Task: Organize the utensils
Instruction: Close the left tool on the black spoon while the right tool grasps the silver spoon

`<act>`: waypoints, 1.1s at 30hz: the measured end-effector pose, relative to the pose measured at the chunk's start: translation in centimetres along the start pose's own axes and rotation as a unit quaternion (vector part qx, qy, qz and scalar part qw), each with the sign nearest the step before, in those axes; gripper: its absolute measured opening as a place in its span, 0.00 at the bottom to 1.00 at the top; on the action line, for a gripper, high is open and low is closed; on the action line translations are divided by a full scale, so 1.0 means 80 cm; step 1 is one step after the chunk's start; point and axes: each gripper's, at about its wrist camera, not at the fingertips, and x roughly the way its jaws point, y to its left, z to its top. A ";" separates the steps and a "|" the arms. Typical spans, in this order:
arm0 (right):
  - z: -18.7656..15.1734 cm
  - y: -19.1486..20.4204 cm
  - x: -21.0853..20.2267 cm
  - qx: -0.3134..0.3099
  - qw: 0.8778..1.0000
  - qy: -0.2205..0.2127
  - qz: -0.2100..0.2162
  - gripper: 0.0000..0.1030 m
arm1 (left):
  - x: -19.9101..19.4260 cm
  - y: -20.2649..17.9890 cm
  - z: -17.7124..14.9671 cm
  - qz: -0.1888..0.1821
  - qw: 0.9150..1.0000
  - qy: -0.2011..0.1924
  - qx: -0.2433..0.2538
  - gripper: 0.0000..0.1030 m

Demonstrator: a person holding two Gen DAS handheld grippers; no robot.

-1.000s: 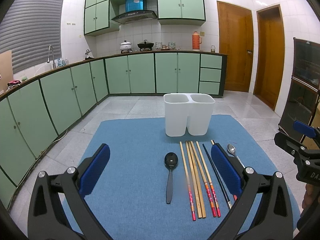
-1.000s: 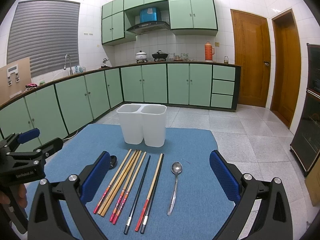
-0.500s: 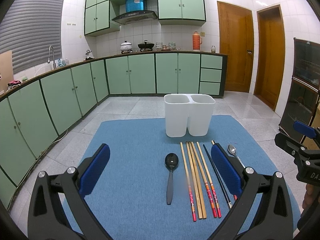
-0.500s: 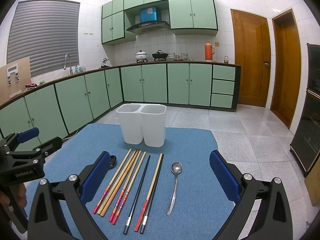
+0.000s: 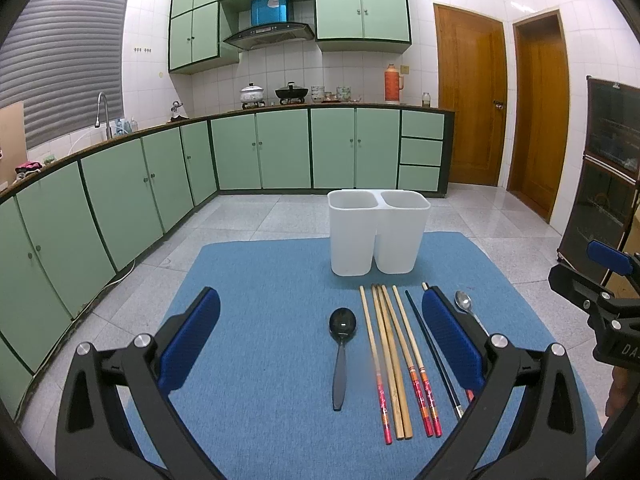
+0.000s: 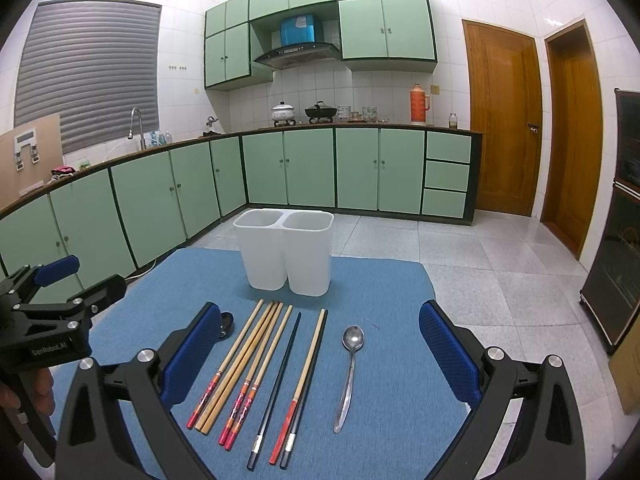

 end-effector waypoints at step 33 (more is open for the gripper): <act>0.001 0.000 0.003 0.001 1.000 0.003 -0.001 0.94 | -0.001 0.002 0.003 0.001 1.000 -0.001 0.000 0.95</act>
